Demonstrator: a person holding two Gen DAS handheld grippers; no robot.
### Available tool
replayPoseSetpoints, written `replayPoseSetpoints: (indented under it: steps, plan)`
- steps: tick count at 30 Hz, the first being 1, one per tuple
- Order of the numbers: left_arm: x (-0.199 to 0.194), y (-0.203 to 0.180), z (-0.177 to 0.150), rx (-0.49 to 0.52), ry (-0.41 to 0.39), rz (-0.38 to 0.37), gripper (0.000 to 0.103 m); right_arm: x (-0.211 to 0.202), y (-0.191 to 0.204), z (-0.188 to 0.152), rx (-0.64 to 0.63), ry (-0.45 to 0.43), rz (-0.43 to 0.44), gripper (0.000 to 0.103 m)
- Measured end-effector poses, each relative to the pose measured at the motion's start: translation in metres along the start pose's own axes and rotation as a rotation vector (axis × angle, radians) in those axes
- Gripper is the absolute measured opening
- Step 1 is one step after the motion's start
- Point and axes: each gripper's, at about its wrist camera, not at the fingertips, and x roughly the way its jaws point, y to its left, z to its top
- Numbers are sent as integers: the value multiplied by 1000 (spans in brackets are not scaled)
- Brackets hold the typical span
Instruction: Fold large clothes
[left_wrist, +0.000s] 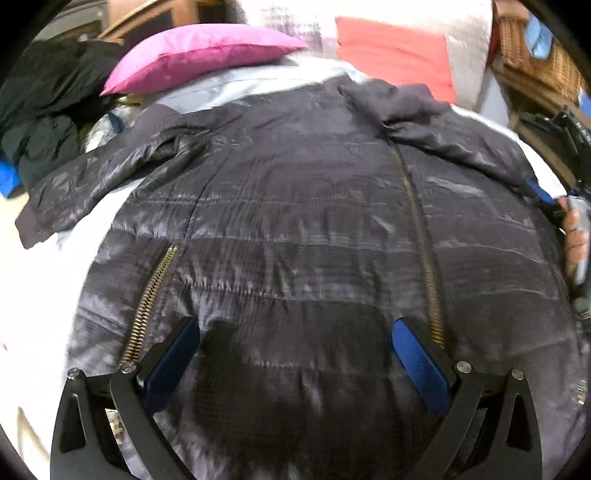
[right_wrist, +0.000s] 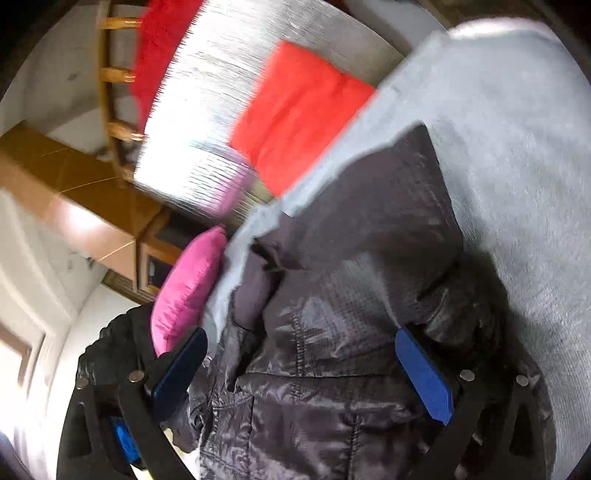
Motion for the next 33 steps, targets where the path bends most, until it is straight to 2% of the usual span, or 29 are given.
replayPoseSetpoints:
  steps: [1, 4, 7, 9, 12, 15, 18, 19, 20, 21, 22, 24, 27, 30, 33]
  plan:
    - [-7, -3, 7, 18, -17, -8, 103, 0, 4, -3, -42, 2, -7, 103]
    - [-29, -29, 56, 134, -110, 24, 103, 1, 10, -15, -144, -32, -13, 103]
    - [-16, -61, 110, 228, -152, 48, 103, 0, 11, -16, -138, -51, 7, 103]
    - [4, -83, 141, 301, -162, 96, 103, -3, 3, -15, -111, -62, 37, 103]
    - [48, -113, 179, 395, -132, 168, 103, -7, -5, -17, -105, -67, 45, 103]
    - [74, -127, 195, 425, -86, 168, 103, -8, -6, -16, -99, -74, 55, 103]
    - [101, -129, 203, 422, -34, 207, 100, -5, -7, -17, -86, -82, 64, 103]
    - [109, -127, 207, 411, -18, 229, 95, -4, -7, -17, -86, -82, 63, 103]
    - [112, -124, 210, 388, -14, 235, 74, -4, -7, -17, -87, -84, 63, 103]
    - [113, -108, 218, 298, -8, 186, 66, -4, -7, -17, -86, -84, 64, 103]
    - [111, -93, 222, 205, -16, 140, 65, -3, -7, -17, -85, -85, 67, 103]
    - [104, -63, 221, 41, -43, 100, 65, -3, -7, -18, -84, -86, 67, 103]
    - [102, -19, 210, -143, -56, 48, 65, -3, -7, -19, -87, -85, 65, 103]
    - [109, 13, 198, -290, -18, 7, 65, -4, -8, -19, -86, -86, 67, 103]
    - [118, 29, 191, -335, 11, -3, 65, -4, -8, -20, -89, -86, 63, 103]
